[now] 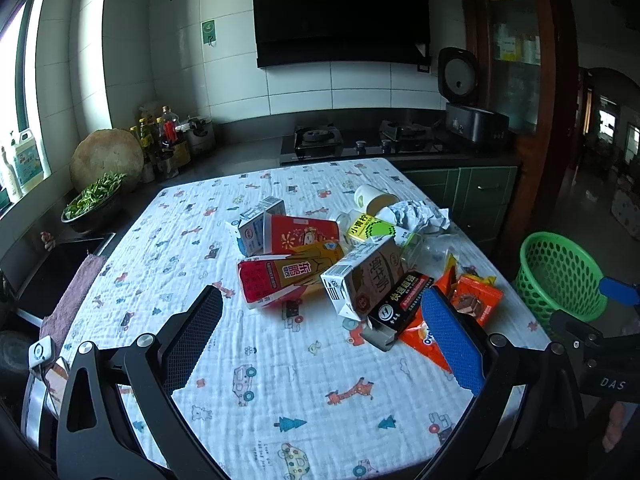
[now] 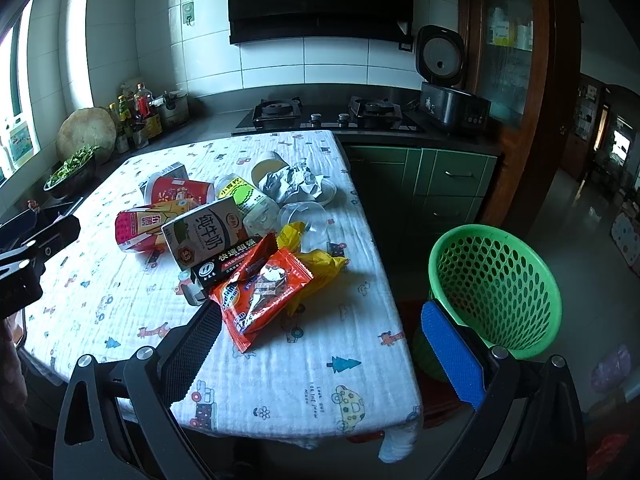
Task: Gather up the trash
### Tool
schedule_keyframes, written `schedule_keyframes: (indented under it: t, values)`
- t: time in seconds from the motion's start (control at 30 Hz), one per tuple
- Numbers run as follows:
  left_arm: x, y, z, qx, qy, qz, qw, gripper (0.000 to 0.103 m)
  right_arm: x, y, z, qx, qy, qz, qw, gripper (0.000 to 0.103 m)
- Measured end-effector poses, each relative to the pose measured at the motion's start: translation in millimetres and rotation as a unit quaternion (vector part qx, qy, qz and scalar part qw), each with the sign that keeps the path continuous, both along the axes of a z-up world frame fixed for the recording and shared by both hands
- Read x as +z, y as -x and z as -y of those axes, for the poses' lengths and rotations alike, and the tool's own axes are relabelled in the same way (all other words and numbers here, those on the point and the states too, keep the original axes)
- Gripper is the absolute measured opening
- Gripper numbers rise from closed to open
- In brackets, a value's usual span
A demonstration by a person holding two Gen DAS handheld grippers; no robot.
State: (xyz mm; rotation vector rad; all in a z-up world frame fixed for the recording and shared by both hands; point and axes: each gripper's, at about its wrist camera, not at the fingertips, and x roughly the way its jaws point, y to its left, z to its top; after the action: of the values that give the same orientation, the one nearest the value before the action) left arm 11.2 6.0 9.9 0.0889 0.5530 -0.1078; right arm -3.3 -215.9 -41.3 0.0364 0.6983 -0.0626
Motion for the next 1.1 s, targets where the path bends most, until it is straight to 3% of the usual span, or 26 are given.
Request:
schedule_keyframes:
  t: [1.1]
  values:
    - [2.9,-6.8,-2.2,-0.012,0.005,0.006,0.9999,0.098,3.2,-5.2,-0.4,-0.001,0.008,0.005,1.000,0.097]
